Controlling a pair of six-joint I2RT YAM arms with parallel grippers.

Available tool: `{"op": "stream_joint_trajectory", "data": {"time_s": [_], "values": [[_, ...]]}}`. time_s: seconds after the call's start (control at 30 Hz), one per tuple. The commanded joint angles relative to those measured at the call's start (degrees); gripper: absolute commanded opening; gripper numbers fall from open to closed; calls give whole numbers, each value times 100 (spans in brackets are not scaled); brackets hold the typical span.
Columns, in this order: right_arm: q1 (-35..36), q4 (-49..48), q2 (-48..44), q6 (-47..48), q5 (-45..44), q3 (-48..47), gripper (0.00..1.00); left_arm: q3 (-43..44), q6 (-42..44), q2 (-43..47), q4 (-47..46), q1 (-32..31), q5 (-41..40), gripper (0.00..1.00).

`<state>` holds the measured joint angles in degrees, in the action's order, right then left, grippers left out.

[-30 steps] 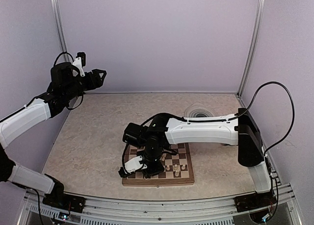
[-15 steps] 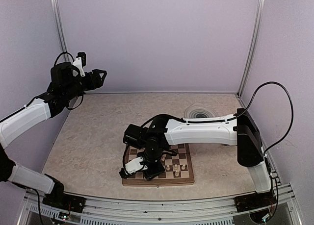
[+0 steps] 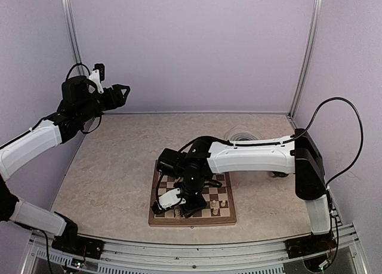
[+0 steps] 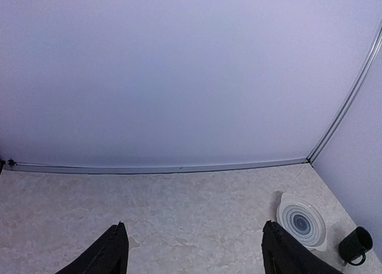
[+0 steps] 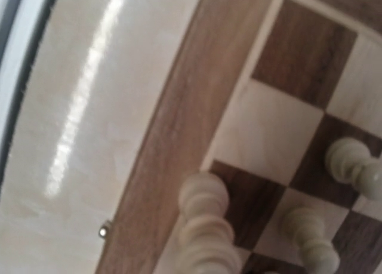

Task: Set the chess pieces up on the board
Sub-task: Pick up the bishop at d1, then place the bishop on f1.

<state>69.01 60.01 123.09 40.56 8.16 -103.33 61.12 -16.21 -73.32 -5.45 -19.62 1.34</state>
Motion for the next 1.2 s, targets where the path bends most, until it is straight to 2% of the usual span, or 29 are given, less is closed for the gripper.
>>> {"op": "stream_joint_trajectory", "data": {"time_s": [0.0,0.1,0.43,0.9,1.17], "values": [[-99,-23,-164,-12,-42,93,39,137,64,70,-13,-31,82,76],[-140,-34,-166,-21,-50,95,36,137,57,68,-11,-29,98,76],[-151,23,-289,-21,87,104,13,137,47,67,-26,-26,158,76],[-326,-192,-1307,32,43,1210,10,137,65,-49,-9,-30,172,77],[-504,-380,-1527,28,151,1679,10,137,74,-160,0,-25,169,76]]}}
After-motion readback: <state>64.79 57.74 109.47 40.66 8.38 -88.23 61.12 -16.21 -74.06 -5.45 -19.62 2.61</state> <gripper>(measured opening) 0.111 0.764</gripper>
